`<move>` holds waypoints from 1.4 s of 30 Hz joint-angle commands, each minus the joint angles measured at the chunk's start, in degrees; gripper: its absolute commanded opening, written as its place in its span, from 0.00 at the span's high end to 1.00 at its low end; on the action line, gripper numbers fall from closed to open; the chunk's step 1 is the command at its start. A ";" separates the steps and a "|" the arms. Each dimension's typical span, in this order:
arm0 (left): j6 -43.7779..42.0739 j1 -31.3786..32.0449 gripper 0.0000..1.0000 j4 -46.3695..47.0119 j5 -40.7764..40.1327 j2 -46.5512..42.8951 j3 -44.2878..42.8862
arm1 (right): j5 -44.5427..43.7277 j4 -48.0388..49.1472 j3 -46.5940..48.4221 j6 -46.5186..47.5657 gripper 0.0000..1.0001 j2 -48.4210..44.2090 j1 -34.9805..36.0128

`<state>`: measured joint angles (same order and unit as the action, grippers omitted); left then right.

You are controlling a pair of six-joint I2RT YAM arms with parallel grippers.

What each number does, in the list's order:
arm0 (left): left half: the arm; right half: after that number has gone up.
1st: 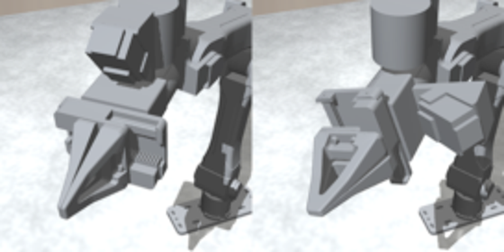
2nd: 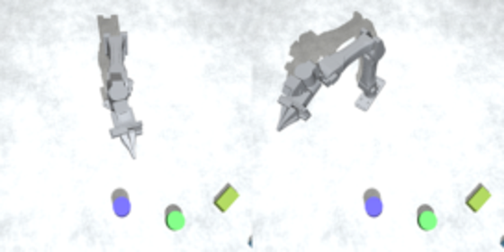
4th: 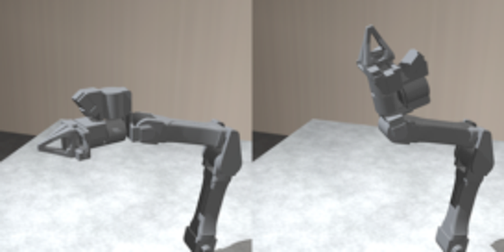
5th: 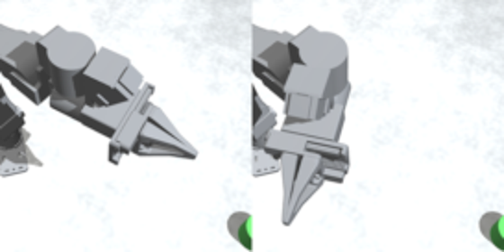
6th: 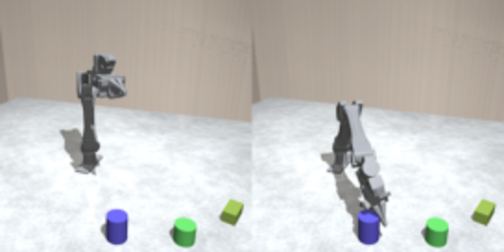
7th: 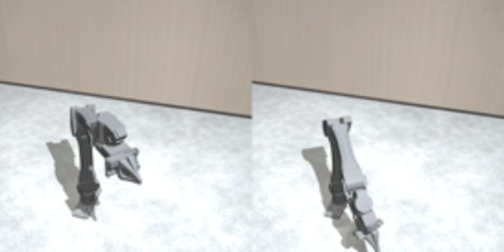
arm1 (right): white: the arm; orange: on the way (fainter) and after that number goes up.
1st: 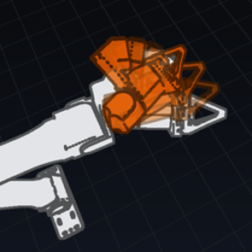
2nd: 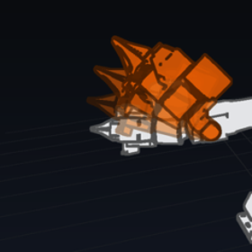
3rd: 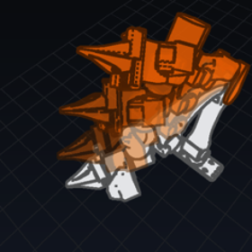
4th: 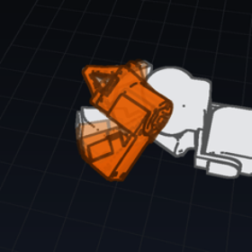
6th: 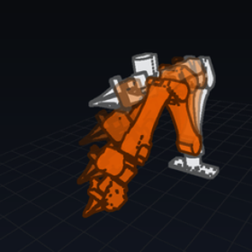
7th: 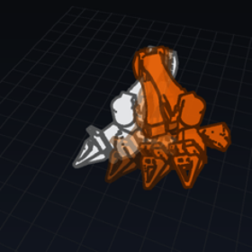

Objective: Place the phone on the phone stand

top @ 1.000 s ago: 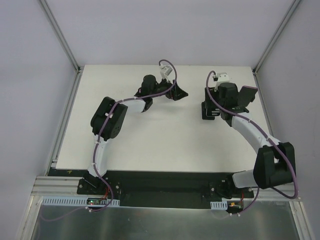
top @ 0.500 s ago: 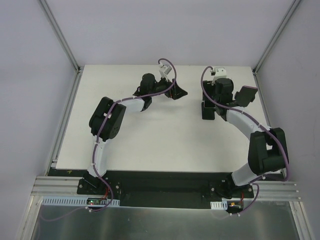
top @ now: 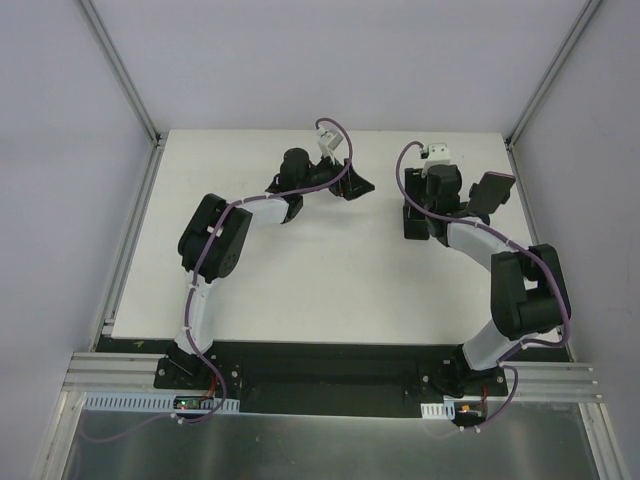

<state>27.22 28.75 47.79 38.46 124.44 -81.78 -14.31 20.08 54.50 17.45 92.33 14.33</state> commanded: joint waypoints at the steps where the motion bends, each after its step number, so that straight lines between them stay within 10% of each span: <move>1: 0.20 -0.89 0.15 4.24 0.57 -4.12 0.74 | -1.43 7.96 -1.15 -0.40 0.89 -0.14 -0.26; 8: 0.37 -1.07 0.15 4.50 0.83 -4.21 0.83 | -0.99 8.66 -3.08 -2.25 0.73 -0.40 -0.18; 18: 0.73 -1.24 0.15 4.94 1.18 -4.30 1.01 | -4.23 3.13 -1.33 -3.30 0.05 -4.09 0.61; 33: -0.85 -2.91 0.15 7.40 -1.80 -14.13 12.77 | -17.94 -22.42 0.00 -7.34 0.03 -21.22 10.53; 42: 3.88 -3.00 0.16 13.29 -4.61 -29.77 31.31 | -6.97 -35.35 -12.39 -14.98 0.04 -44.41 23.46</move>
<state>28.36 25.80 54.37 35.42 102.72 -56.29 -26.46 -6.55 46.06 8.73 56.55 35.97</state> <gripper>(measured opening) 0.844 0.966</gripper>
